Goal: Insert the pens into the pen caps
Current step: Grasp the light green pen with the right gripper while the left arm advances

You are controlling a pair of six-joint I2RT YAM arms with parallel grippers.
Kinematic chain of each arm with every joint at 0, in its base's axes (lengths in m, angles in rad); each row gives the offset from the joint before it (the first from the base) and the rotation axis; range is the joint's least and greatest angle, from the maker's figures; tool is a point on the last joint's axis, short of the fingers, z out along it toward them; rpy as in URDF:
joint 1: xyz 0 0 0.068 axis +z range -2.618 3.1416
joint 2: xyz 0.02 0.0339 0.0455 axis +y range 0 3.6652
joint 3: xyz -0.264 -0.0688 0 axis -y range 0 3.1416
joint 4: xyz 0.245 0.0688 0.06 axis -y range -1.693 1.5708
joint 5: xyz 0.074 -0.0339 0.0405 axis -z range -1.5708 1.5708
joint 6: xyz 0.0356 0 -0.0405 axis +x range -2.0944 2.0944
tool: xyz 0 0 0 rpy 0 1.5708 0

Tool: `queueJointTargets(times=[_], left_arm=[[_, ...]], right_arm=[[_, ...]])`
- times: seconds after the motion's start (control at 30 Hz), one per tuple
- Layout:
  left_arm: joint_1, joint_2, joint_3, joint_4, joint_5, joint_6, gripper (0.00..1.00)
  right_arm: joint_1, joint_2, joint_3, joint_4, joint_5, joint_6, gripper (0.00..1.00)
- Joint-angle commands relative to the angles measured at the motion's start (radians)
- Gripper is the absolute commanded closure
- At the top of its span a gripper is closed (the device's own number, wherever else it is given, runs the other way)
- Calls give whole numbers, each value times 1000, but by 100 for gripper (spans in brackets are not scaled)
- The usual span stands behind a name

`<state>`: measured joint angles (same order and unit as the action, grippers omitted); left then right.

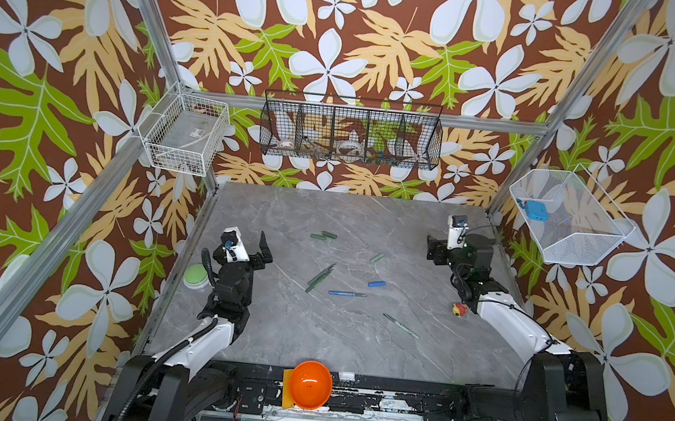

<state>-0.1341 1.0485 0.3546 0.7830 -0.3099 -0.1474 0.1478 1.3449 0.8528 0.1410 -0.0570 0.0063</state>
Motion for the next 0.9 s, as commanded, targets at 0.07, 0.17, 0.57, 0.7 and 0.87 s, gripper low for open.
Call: queueJointTargets(times=[0.07, 0.17, 0.57, 0.7, 0.87], left_arm=[[-1, -86, 75, -324, 174, -203, 0], [-1, -143, 82, -358, 298, -255, 0], [-2, -213, 126, -483, 379, -251, 0], [-2, -209, 124, -485, 394, -257, 0], [-2, -209, 126, -487, 408, -261, 0]], right_arm=[[141, 14, 84, -510, -118, -56, 18], [215, 40, 88, -626, -169, -73, 25], [411, 99, 67, -804, -137, -19, 35], [426, 159, 87, -831, -120, -23, 41], [426, 241, 100, -854, -87, -32, 46]])
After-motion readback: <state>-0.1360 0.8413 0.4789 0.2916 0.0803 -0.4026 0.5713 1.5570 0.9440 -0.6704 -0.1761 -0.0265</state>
